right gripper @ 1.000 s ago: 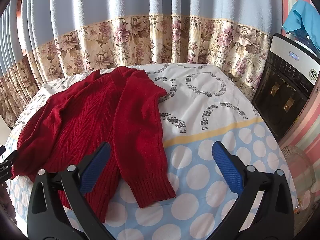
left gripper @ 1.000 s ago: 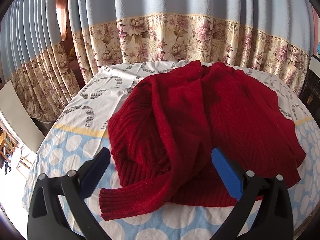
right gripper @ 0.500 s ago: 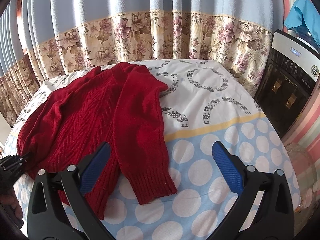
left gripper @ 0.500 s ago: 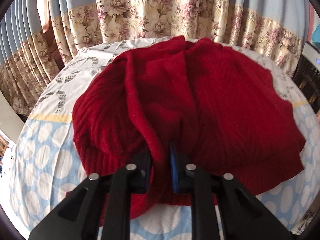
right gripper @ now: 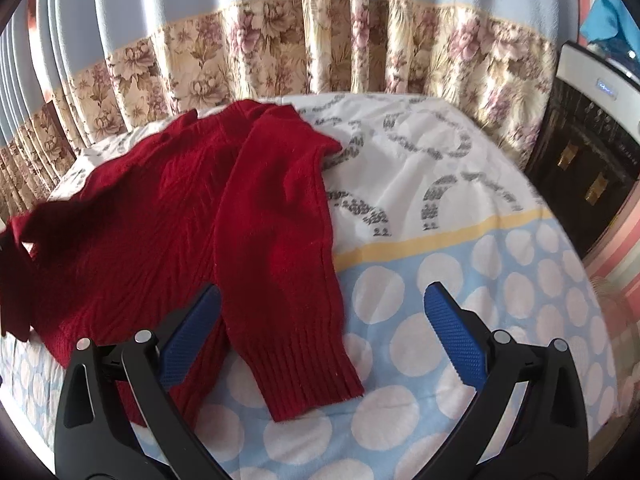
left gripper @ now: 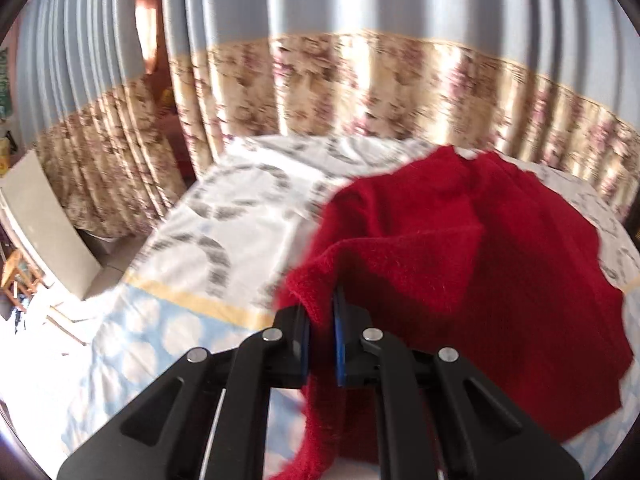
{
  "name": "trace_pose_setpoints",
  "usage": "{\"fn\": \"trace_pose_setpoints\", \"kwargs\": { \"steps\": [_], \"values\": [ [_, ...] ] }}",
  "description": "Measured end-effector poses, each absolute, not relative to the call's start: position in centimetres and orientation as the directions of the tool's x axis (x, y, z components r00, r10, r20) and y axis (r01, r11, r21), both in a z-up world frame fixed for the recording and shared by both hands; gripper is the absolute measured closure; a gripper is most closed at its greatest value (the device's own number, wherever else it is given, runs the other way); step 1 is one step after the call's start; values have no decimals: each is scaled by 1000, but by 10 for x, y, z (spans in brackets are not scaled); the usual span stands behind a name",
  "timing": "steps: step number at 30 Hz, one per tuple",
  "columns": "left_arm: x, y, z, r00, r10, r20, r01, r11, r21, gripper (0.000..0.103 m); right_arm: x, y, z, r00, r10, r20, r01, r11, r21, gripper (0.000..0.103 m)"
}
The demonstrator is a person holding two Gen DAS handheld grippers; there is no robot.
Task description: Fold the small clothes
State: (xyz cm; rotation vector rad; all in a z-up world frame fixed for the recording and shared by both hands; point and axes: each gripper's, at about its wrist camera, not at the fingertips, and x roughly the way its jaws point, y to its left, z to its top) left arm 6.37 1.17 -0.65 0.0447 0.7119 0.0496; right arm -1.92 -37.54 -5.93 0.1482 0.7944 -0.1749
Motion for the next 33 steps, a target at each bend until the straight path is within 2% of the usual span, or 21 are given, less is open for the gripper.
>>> {"fn": "trace_pose_setpoints", "kwargs": {
  "steps": [5, 8, 13, 15, 17, 19, 21, 23, 24, 28, 33],
  "values": [
    [82, 36, -1, 759, 87, -645, -57, 996, 67, 94, 2, -373, -76, 654, -93, -750, 201, 978, 55, 3],
    [89, 43, 1, 762, 89, -642, -60, 996, 67, 94, 11, -363, -79, 660, -30, -751, 153, 984, 95, 3],
    [99, 49, 1, 760, 85, -644, -57, 996, 64, 94, 36, -337, -90, 640, -1, -769, 80, 995, 66, 3],
    [106, 54, 1, 760, 85, -644, -61, 996, 60, 94, 46, -333, -96, 631, -2, -776, 72, 996, 56, 6],
    [112, 59, 1, 756, 88, -648, -66, 996, 58, 94, 54, -333, -102, 610, -10, -792, 76, 996, 46, 33],
    [119, 65, 2, 756, 97, -647, -75, 995, 61, 94, 56, -341, -102, 612, 0, -791, 97, 992, 75, 50],
    [131, 75, 3, 752, 111, -650, -92, 994, 63, 94, 57, -351, -99, 620, 13, -784, 108, 989, 103, 62],
    [141, 83, 2, 748, 126, -652, -106, 992, 69, 94, 59, -361, -93, 629, -22, -777, 131, 988, 78, 95],
    [148, 88, 2, 744, 137, -654, -119, 990, 73, 94, 59, -366, -89, 635, -43, -771, 147, 987, 66, 98],
    [174, 105, 2, 739, 195, -645, -158, 981, 115, 94, 64, -400, -70, 663, -105, -741, 202, 978, 43, 98],
    [215, 127, 0, 722, 267, -639, -204, 964, 173, 94, 93, -462, -48, 675, -240, -697, 283, 957, -55, 98]
  ]
}}
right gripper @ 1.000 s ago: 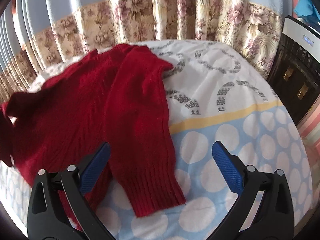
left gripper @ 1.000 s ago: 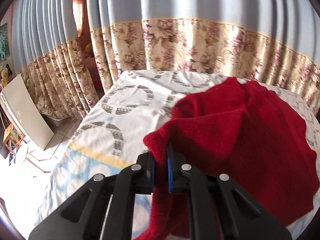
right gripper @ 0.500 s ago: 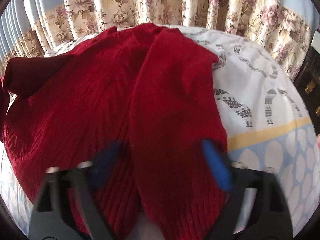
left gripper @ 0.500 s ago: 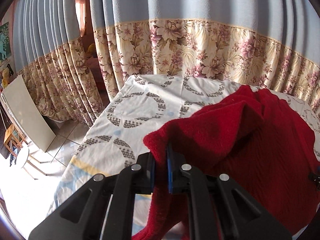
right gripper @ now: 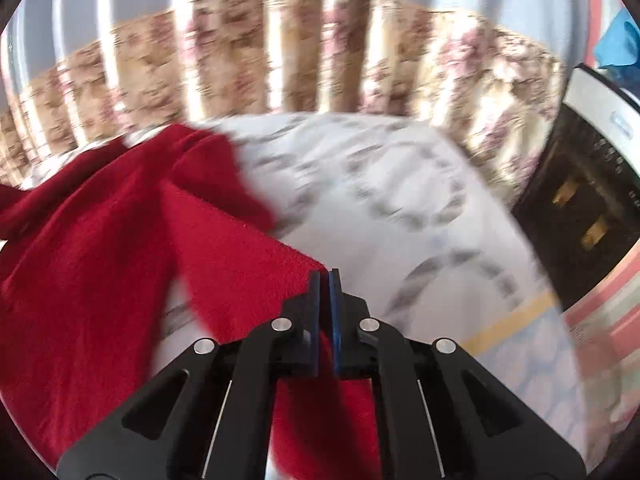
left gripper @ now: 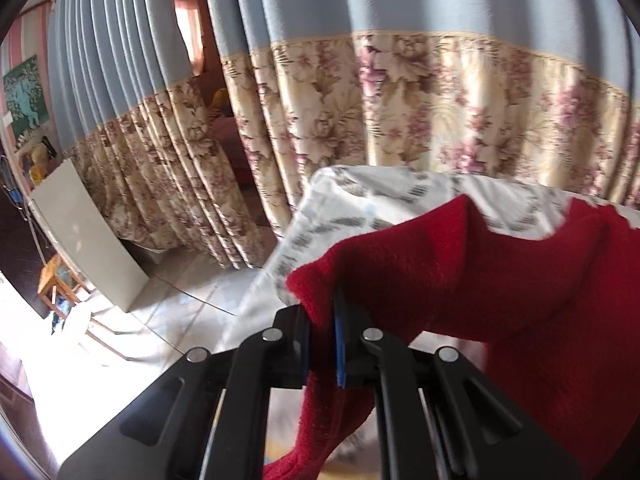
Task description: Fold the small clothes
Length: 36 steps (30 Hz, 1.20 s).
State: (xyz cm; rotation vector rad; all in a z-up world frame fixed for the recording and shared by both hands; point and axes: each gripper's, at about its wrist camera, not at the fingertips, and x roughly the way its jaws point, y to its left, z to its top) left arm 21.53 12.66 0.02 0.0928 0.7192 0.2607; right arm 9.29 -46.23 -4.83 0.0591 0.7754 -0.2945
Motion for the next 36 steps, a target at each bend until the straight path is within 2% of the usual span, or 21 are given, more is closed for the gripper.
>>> {"fn": "trace_pose_setpoints", "kwargs": {
  "steps": [6, 12, 15, 21, 30, 31, 33, 34, 35, 36],
  "values": [
    [272, 166, 5, 686, 368, -628, -299, 929, 218, 94, 128, -560, -15, 657, -390, -645, 413, 902, -125, 98],
    [313, 192, 4, 650, 398, -648, -339, 914, 223, 94, 164, -629, -3, 646, -394, -654, 450, 888, -90, 99],
    [329, 193, -1, 639, 422, -643, -351, 904, 244, 94, 178, -648, -6, 641, -386, -663, 456, 887, -75, 99],
    [358, 200, -10, 608, 471, -639, -398, 877, 268, 94, 206, -678, -13, 598, -475, -645, 519, 843, -140, 99],
    [381, 209, -40, 521, 481, -705, -435, 861, 265, 94, 258, -704, -31, 510, -520, -685, 568, 802, -186, 99],
    [384, 210, -47, 502, 465, -730, -422, 868, 263, 93, 263, -702, -37, 495, -506, -706, 559, 808, -186, 98],
    [385, 209, -58, 470, 429, -771, -382, 887, 261, 91, 265, -694, -42, 486, -503, -715, 550, 812, -197, 83],
    [383, 208, -59, 465, 432, -773, -365, 889, 278, 83, 262, -690, -42, 487, -504, -713, 548, 812, -200, 65],
    [379, 206, -58, 460, 450, -765, -355, 883, 306, 42, 258, -687, -41, 498, -506, -704, 549, 813, -195, 50],
    [371, 205, -54, 465, 474, -748, -355, 874, 333, 17, 250, -683, -37, 520, -505, -689, 544, 818, -188, 47]
  ]
}}
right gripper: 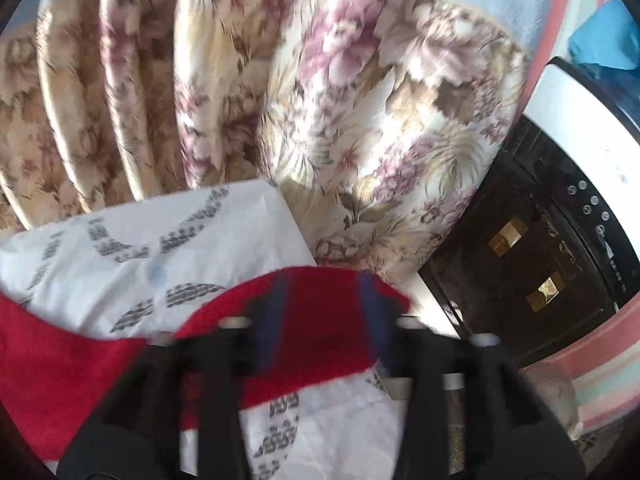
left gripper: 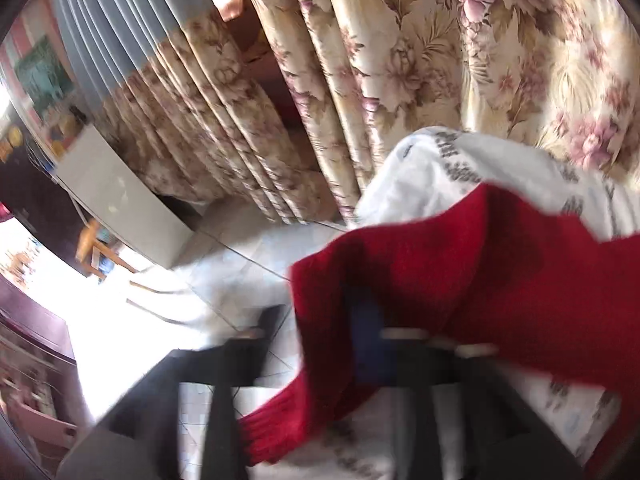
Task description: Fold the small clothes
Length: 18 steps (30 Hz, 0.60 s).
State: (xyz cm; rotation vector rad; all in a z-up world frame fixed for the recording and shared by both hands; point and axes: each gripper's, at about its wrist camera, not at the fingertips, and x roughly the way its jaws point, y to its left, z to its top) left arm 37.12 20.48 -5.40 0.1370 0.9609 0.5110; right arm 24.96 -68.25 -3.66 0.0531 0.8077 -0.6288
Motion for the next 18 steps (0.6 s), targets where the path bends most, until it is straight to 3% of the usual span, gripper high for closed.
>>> {"fn": "trace_pose_setpoints", "kwargs": {
  "steps": [1, 4, 7, 13, 18],
  "values": [
    [363, 204, -49, 486, 482, -729, -350, 872, 342, 2, 242, -677, -33, 536, -502, -679, 531, 825, -191, 47],
    [330, 201, -33, 533, 468, -705, -318, 883, 346, 2, 206, -657, -13, 596, -491, -636, 502, 846, -182, 46],
    [281, 182, -17, 598, 421, -682, -262, 907, 330, 2, 154, -618, 9, 669, -463, -582, 463, 871, -161, 30],
    [170, 120, -20, 670, 316, -671, -124, 940, 319, 2, 44, -519, 18, 789, -294, -539, 320, 946, -48, 23],
    [109, 102, -33, 658, 200, -726, -107, 979, 173, 2, -18, -479, -6, 805, -224, -550, 291, 956, 37, 17]
  ]
}}
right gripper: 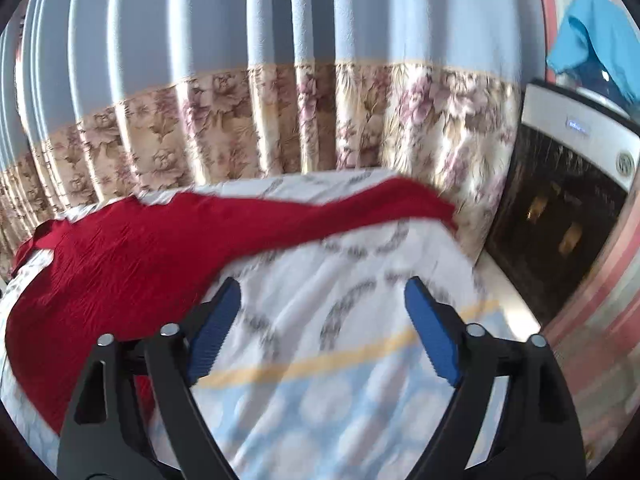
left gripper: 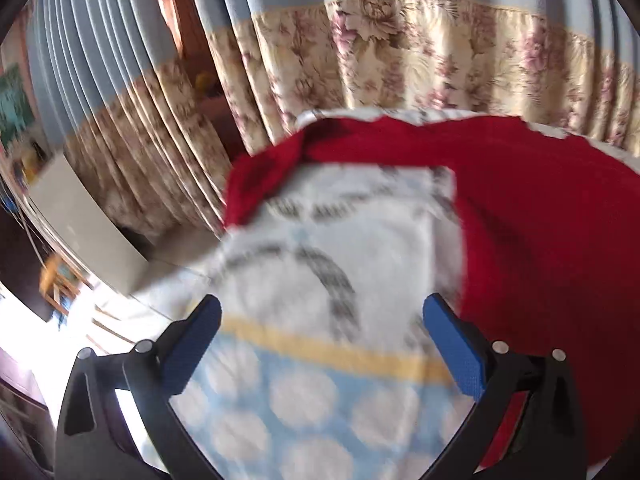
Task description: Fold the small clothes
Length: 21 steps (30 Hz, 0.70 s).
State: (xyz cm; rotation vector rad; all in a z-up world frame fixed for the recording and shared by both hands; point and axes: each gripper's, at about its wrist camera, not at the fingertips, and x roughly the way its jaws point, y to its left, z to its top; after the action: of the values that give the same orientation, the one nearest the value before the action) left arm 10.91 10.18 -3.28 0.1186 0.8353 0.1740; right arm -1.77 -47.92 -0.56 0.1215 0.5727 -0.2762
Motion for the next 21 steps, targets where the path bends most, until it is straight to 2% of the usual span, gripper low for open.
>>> {"fn": "trace_pose_setpoints", "kwargs": {
  "steps": [7, 14, 17, 21],
  "values": [
    [56, 85, -20, 709, 115, -696, -118, 992, 43, 2, -35, -533, -35, 748, -330, -577, 430, 902, 42, 16],
    [62, 62, 10, 769, 113, -629, -161, 987, -20, 2, -2, -619, -38, 756, -270, -597, 475, 854, 215, 16],
    [77, 49, 13, 772, 98, -629, -158, 987, -40, 2, 26, -650, -41, 737, -311, -600, 518, 830, 206, 19],
    [106, 19, 10, 769, 135, -625, -157, 987, 20, 2, 69, -680, -51, 705, -356, -613, 525, 843, 115, 23]
  ]
}}
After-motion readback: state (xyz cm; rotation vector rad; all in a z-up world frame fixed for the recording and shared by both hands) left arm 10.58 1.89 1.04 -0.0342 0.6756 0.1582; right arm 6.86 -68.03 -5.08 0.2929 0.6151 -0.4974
